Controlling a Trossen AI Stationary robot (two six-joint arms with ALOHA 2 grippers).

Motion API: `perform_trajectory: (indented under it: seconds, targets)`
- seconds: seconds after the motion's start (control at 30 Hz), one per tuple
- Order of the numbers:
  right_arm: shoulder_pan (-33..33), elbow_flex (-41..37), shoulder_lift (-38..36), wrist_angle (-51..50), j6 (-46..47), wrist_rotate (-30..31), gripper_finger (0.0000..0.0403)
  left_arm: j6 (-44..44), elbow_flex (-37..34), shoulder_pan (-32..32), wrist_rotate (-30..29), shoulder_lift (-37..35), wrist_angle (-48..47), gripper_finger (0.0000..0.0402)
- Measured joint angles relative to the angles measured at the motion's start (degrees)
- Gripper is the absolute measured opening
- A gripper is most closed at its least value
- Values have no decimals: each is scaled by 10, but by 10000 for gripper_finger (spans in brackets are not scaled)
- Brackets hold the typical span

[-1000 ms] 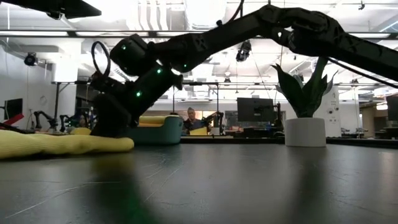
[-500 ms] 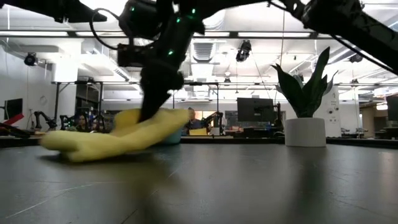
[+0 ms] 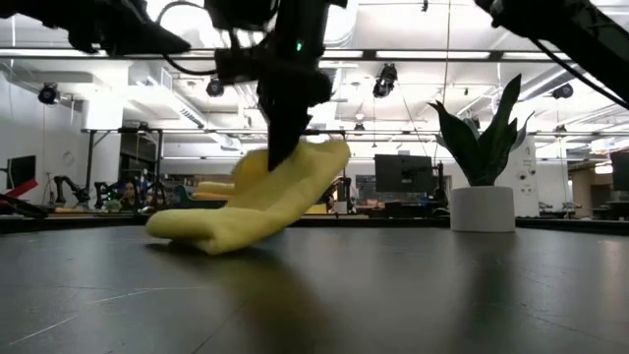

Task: Fold microfiber towels
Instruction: Fold the yellow microfiber cloth

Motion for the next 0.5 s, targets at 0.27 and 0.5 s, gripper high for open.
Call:
perform_trajectory:
  seconds: [0.27,0.5]
  targets:
    - [18,0,-42,-14,37,53,13,49,1,0,4,67,17,142]
    - [20,-13,-65,-15,35,53,13,61,4,0,13,107,25,144]
